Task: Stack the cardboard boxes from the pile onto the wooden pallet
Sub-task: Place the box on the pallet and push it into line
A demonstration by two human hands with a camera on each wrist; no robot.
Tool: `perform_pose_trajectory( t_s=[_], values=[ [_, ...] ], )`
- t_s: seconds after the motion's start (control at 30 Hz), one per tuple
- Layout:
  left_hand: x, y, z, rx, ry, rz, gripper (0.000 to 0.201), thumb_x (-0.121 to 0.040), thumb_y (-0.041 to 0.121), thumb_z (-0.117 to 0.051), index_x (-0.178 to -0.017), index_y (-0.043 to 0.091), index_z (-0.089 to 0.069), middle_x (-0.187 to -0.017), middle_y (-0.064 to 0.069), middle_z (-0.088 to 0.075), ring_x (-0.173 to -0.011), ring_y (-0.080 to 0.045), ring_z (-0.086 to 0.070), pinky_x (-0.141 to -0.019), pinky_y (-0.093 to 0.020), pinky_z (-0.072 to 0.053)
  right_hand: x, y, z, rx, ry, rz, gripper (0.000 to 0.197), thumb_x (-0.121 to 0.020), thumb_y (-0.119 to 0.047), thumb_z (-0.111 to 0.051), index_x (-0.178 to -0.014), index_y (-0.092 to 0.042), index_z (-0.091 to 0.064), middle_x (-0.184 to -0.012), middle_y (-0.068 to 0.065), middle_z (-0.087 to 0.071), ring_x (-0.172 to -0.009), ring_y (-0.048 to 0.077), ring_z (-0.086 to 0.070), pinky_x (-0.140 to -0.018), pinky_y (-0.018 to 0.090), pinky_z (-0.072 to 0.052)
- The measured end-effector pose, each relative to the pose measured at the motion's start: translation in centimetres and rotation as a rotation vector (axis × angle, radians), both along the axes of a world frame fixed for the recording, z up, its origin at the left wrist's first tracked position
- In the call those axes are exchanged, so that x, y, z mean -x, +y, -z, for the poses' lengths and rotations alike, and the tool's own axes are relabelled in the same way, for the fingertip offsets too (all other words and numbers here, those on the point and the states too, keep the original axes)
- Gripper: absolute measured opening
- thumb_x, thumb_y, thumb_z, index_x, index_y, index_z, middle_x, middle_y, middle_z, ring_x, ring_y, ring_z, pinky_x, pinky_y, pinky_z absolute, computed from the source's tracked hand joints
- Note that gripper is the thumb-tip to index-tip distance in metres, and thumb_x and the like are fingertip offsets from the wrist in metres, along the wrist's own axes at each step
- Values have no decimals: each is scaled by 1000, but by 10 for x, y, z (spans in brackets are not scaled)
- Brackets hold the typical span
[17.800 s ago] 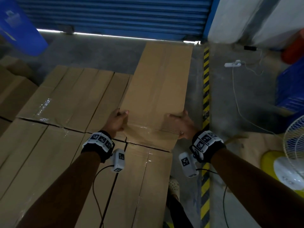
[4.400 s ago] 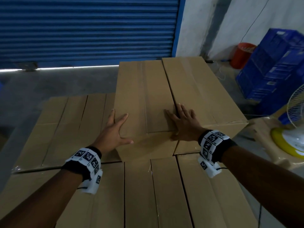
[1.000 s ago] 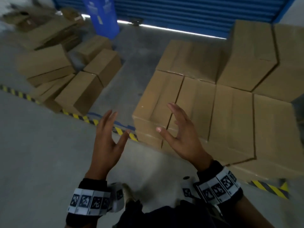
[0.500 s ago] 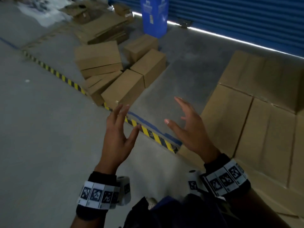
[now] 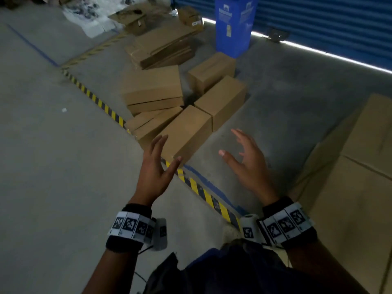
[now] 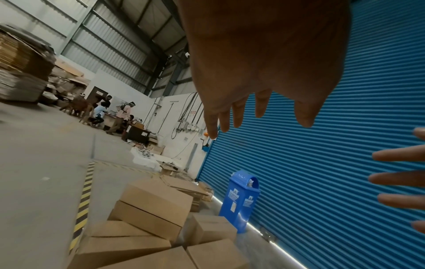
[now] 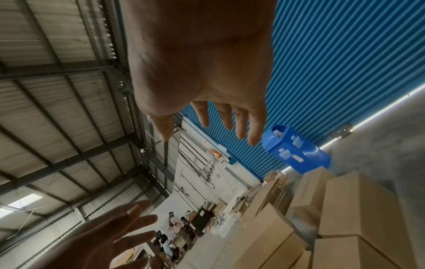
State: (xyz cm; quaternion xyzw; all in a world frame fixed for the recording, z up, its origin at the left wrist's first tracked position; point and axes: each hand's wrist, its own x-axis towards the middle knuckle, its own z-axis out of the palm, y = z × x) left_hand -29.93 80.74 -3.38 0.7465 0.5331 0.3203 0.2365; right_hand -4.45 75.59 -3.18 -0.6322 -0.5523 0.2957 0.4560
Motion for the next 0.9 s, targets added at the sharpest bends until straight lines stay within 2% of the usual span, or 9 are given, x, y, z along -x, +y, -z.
perform_pose_trajectory(
  t_s=[0.17, 0.33, 0.47, 0.67, 0.8, 0.9],
  values=[
    [3, 85, -1, 65, 9, -71, 65, -94, 43, -64, -151, 21, -41, -154, -3, -41, -141, -22, -40, -111, -41, -39, -7, 100, 0, 88, 10, -54, 82, -79, -66, -55, -148, -25, -40, -152, -4, -41, -139, 11, -39, -109, 47, -42],
    [30, 161, 9, 112, -46, -95, 64, -93, 46, -62, -149, 22, -43, -147, 0, -45, -134, -19, -47, -105, -47, -46, 4, 186, 5, 130, 19, -54, 64, -90, -40, -67, -147, -23, -42, -150, -3, -43, -137, 12, -40, -109, 46, -43],
    [61, 232, 23, 130, -62, -92, 62, -94, 45, -61, -148, 19, -45, -147, -1, -46, -134, -20, -46, -105, -52, -46, 31, 252, 20, 176, 26, -32, 61, -90, -37, -67, -145, -22, -44, -148, -3, -46, -134, 12, -43, -108, 44, -44],
    [128, 374, 33, 145, -28, -43, 70, -92, 58, -55, -149, 18, -45, -149, -5, -45, -136, -23, -45, -107, -44, -44, 93, 371, 35, 215, 31, 50, 59, -91, -33, -69, -144, -21, -45, -143, 0, -50, -129, 12, -46, -106, 47, -46],
    [171, 465, 22, 134, 91, -9, 64, -96, 44, -61, -149, 12, -44, -150, -11, -45, -137, -28, -43, -107, -34, -37, 143, 455, 31, 238, 22, 56, 59, -91, -36, -68, -144, -20, -46, -144, 1, -50, -130, 15, -47, -106, 47, -45],
    [200, 532, 16, 141, 167, 10, 61, -98, 36, -62, -150, 12, -42, -152, -12, -42, -137, -26, -41, -104, -29, -34, 177, 512, 30, 247, 46, 48, 56, -92, -34, -68, -143, -23, -47, -145, -1, -49, -132, 14, -45, -107, 44, -44]
  ],
)
